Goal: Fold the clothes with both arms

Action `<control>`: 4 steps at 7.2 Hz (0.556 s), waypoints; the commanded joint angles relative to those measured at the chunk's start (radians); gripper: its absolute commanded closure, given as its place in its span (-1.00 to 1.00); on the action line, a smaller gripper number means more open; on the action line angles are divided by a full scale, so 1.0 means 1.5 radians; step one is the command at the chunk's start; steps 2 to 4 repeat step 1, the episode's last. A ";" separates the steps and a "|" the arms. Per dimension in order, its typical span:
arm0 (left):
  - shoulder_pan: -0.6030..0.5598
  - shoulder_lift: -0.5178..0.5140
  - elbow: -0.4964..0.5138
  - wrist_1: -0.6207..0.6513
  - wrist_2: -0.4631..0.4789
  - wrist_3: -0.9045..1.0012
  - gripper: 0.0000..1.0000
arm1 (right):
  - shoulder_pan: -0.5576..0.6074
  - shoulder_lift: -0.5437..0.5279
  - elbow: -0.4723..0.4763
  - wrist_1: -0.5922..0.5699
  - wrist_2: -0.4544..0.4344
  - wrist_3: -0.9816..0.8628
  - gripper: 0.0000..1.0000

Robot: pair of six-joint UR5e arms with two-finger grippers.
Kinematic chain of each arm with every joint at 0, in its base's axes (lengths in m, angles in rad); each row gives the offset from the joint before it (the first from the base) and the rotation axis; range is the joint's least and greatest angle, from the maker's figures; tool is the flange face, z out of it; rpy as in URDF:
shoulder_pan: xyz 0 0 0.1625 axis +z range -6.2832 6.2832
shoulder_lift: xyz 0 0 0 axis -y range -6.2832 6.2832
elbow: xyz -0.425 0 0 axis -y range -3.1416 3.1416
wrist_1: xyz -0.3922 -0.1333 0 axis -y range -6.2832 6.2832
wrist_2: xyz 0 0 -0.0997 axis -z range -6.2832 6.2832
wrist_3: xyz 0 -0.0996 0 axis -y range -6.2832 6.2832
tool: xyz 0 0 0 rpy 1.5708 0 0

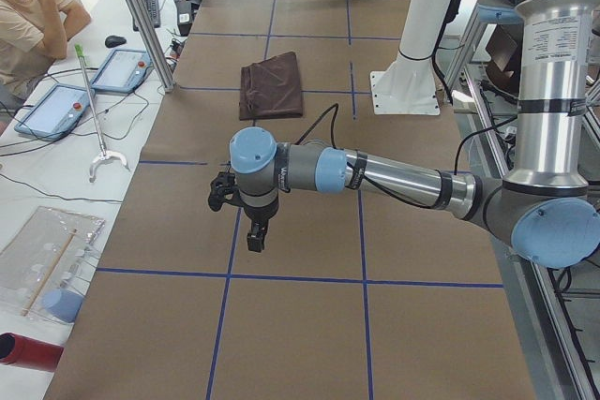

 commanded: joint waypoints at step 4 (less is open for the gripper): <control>-0.002 -0.006 -0.006 0.000 -0.002 -0.001 -1.00 | 0.000 0.002 -0.004 0.000 0.001 0.000 -1.00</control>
